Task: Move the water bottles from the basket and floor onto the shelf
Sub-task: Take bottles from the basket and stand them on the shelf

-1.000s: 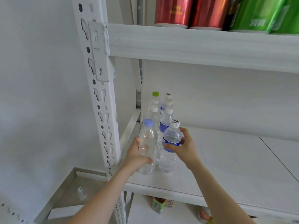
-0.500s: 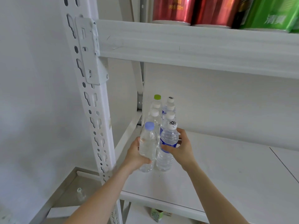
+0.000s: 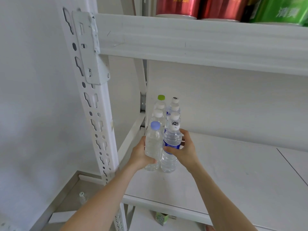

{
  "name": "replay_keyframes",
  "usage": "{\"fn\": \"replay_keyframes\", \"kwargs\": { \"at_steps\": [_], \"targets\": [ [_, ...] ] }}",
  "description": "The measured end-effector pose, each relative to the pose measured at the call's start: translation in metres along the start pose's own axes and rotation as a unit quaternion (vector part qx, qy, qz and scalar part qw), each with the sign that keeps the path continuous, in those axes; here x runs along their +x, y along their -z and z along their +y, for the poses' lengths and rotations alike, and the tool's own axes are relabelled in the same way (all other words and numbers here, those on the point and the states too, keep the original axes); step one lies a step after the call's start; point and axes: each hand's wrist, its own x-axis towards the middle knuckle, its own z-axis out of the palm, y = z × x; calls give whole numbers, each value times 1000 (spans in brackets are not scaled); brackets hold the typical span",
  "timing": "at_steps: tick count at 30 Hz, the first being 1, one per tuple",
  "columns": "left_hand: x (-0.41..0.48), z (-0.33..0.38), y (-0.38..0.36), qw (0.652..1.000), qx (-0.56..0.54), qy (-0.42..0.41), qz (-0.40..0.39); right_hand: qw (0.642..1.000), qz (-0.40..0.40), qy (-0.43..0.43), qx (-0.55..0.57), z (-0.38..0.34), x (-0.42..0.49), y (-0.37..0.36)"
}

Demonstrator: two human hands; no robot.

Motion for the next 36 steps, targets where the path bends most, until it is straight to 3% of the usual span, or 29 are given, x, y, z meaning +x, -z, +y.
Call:
{"fn": "replay_keyframes", "kwargs": {
  "at_steps": [12, 18, 21, 25, 29, 36],
  "targets": [
    [-23, 1, 11, 974, 215, -71, -22, 997, 42, -16, -69, -11, -20, -2],
    [-45, -1, 12, 908, 401, -118, 21, 986, 47, 5, -161, -8, -44, 5],
    [-62, -2, 7, 877, 444, -177, 51, 964, 37, 27, -262, -6, -61, 12],
    [-90, -6, -5, 852, 487, -179, 69, 918, 31, 52, -391, -3, -87, 23],
    [-124, -19, -18, 845, 507, -156, 71, 884, 21, 64, -463, 9, -119, 32],
    [-194, -51, -35, 845, 513, -136, 63, 858, 2, 60, -511, 39, -194, 41]
  ]
}}
